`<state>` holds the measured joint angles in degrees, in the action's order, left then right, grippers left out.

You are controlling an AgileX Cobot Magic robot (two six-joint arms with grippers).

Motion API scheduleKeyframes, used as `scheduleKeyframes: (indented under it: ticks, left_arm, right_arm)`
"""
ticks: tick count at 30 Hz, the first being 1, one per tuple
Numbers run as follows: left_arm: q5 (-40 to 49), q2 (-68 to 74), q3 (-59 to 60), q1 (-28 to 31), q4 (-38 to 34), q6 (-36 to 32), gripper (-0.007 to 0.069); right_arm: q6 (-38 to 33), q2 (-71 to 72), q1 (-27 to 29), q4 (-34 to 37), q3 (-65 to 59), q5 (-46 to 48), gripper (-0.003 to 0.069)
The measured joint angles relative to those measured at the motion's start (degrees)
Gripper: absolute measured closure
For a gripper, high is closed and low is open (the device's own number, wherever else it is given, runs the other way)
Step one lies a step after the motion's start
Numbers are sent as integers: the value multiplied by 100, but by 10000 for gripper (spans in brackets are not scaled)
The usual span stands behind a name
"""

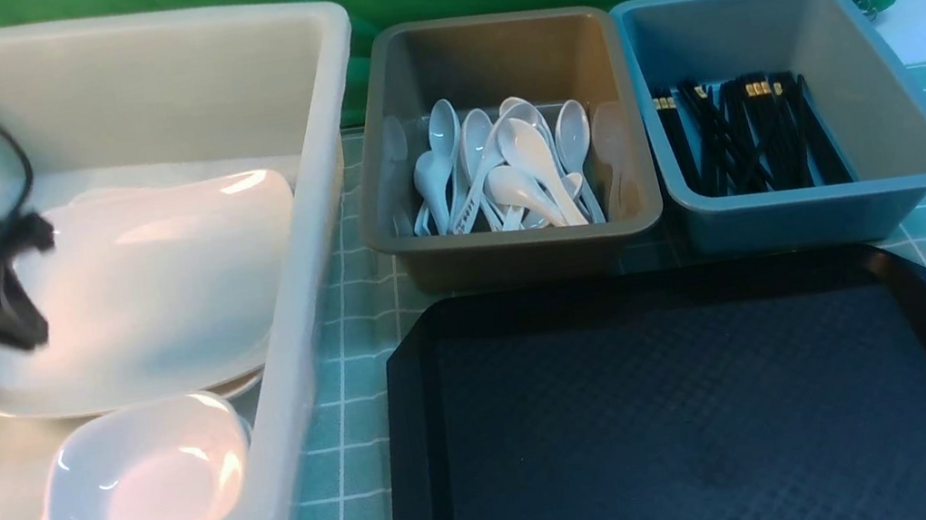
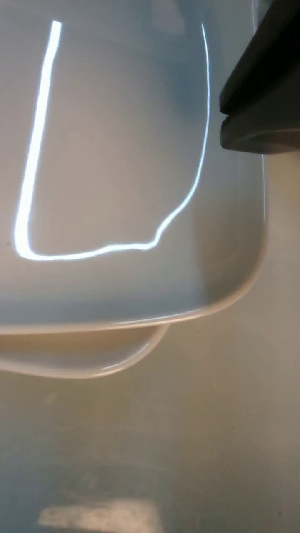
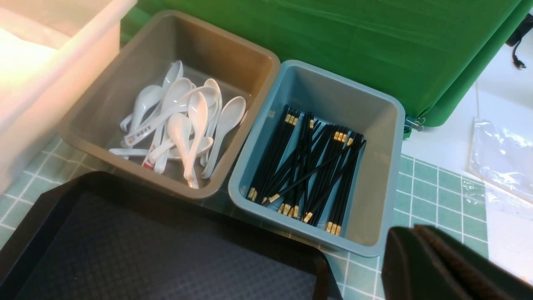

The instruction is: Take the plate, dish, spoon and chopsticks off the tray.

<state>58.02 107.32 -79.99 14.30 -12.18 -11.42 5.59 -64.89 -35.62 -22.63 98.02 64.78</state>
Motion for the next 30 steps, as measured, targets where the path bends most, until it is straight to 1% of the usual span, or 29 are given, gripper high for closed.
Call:
scheduleKeyframes:
  ticks: [3,6,8,10,14,18,21,25,27,29,30]
  left_arm:
    - [-159,0,222,0,182,190,612]
    - [-394,24,293,0,735,601,612]
    - [-796,44,293,0,1218,925,612]
    - [-1050,57,293,16,1428,1059,612]
    - [-1215,63,195,21,1555,1142,612]
    - [-894,63,-64,21,1490,1142,612]
    - [-576,-9,-168,21,1128,881,612]
    - [-511,-215,-52,-78,-15,-67,612]
    - [-596,-232,112,-207,-123,-162,612]
    - [-651,-186,190,-247,-26,-86,612]
    - [-734,-79,268,-265,250,150,612]
  right_arm:
    - [0,0,0,0,0,0,637]
    - [0,0,0,0,0,-4,637]
    - [-5,0,0,0,0,-4,637]
    - [-5,0,0,0,0,-4,637]
    - [-5,0,0,0,0,-4,637]
    - [-10,0,0,0,0,-4,637]
    - [-16,0,0,4,0,-4,637]
    - [-31,0,0,18,0,-4,637]
    - [-31,0,0,23,0,-4,637]
    - [-31,0,0,28,0,-4,637]
    - [-31,0,0,29,0,-4,637]
